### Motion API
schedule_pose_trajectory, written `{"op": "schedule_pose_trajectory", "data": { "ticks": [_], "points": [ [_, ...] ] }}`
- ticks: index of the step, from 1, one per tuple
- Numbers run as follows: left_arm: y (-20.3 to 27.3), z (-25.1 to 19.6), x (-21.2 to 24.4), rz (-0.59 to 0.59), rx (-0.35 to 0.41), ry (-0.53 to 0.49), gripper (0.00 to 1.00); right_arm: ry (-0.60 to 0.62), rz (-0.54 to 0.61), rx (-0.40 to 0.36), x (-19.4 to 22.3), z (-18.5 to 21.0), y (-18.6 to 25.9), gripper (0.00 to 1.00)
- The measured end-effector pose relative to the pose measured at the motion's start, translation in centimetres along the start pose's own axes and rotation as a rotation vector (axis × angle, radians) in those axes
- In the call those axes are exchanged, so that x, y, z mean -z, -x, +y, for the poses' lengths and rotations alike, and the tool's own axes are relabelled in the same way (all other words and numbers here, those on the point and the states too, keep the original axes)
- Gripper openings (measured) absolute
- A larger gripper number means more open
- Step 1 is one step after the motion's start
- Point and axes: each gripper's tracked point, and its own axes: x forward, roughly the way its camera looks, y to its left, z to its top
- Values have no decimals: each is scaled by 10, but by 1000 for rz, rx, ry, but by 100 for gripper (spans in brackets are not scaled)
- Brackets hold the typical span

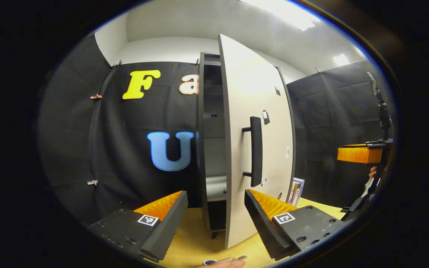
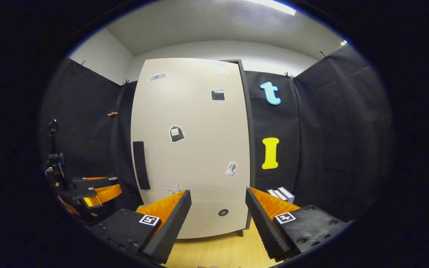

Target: Open the cabinet door with the right hand, grasp the bottle in the cabinet with the left hand and place it on the coaster, then close the cabinet door with the right hand.

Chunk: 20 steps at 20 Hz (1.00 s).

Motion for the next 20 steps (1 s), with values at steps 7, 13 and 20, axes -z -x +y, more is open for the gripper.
{"op": "schedule_pose_trajectory", "data": {
  "ticks": [7,13,20],
  "points": [
    [-5,-35,-8,-15,-18,9,96,90,-14,-24,-4,-22,-4,95],
    [-7,-71,-6,-17,-9,0,96,98,10,-58,1,-26,-1,95],
    [-12,-93,-15,-31,-14,-7,96,113,16,-76,2,-30,1,95]
  ]
}}
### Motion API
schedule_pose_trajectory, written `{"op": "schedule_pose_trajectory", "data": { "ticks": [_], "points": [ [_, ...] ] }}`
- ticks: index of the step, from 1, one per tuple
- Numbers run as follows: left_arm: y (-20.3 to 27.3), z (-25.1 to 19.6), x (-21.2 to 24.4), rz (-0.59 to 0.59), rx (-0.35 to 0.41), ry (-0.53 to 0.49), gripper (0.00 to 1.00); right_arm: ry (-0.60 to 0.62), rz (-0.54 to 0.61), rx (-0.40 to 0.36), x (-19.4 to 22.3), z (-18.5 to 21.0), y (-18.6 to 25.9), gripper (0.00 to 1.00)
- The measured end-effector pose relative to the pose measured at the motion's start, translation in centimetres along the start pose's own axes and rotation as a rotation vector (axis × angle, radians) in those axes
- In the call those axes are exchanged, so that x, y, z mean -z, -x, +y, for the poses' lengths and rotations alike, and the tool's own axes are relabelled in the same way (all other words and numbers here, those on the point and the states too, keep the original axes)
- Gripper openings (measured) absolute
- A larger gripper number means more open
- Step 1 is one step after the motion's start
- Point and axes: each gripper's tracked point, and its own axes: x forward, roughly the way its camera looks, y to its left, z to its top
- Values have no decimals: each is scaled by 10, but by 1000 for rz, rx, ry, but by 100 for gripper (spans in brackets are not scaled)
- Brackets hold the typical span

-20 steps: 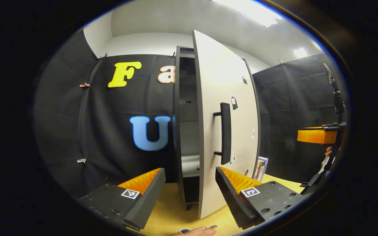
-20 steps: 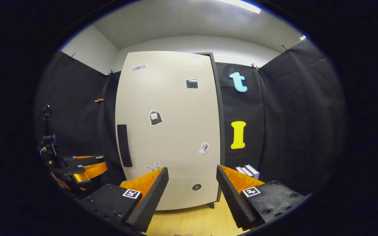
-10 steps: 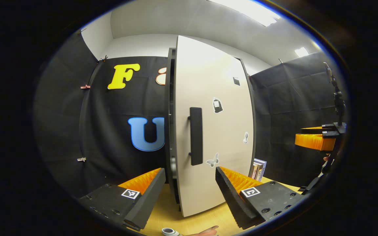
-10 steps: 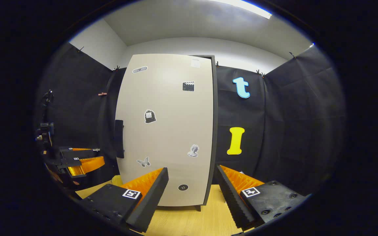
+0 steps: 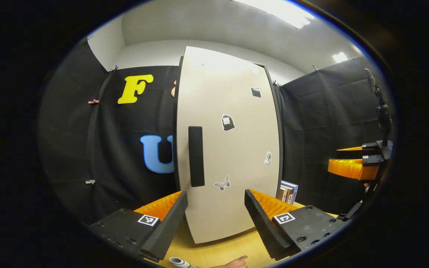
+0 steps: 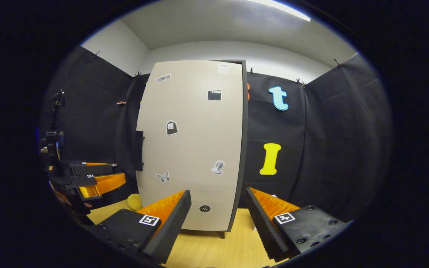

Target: Open the cabinet door with the right hand, grasp the bottle in the cabinet with the left hand and place it on the coaster, then close the cabinet door with the right hand.

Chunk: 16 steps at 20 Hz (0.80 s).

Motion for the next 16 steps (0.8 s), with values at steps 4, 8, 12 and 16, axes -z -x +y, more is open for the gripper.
{"op": "schedule_pose_trajectory", "data": {
  "ticks": [4,8,12,16],
  "points": [
    [-2,-5,-1,9,-8,-4,96,1,-6,-7,0,-2,0,96],
    [-3,-7,0,18,-20,0,96,-3,-4,-12,0,-3,-1,96],
    [-3,-8,0,18,-27,11,96,4,-2,-11,0,-6,0,96],
    [-3,-10,-3,6,-20,6,96,10,3,-13,0,-6,-2,96]
  ]
}}
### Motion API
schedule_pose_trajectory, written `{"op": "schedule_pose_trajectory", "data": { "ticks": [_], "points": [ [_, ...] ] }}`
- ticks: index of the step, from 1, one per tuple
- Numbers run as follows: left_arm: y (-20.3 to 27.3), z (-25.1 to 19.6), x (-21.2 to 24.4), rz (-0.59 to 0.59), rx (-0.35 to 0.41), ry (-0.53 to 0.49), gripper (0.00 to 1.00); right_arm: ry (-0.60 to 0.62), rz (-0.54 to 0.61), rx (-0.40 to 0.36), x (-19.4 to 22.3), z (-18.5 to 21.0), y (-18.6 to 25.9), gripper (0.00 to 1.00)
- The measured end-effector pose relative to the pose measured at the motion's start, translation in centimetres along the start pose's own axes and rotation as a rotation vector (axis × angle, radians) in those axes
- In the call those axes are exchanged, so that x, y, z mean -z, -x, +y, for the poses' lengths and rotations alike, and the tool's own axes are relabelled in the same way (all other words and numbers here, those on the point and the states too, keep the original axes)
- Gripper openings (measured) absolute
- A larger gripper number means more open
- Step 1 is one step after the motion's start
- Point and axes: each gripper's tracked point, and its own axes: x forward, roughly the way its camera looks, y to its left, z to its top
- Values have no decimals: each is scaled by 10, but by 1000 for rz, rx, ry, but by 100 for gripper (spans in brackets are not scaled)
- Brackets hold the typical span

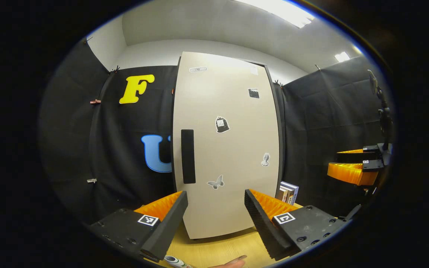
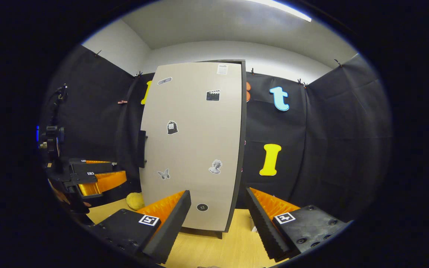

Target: Open the cabinet door with the right hand, grasp the bottle in the cabinet with the left hand and place it on the coaster, then close the cabinet door with the right hand.

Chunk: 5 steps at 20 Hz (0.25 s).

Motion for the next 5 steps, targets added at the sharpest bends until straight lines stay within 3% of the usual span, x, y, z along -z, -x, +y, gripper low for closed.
{"op": "schedule_pose_trajectory", "data": {
  "ticks": [5],
  "points": [
    [0,-2,-2,-12,10,-4,96,17,2,-3,-1,0,0,96]
  ]
}}
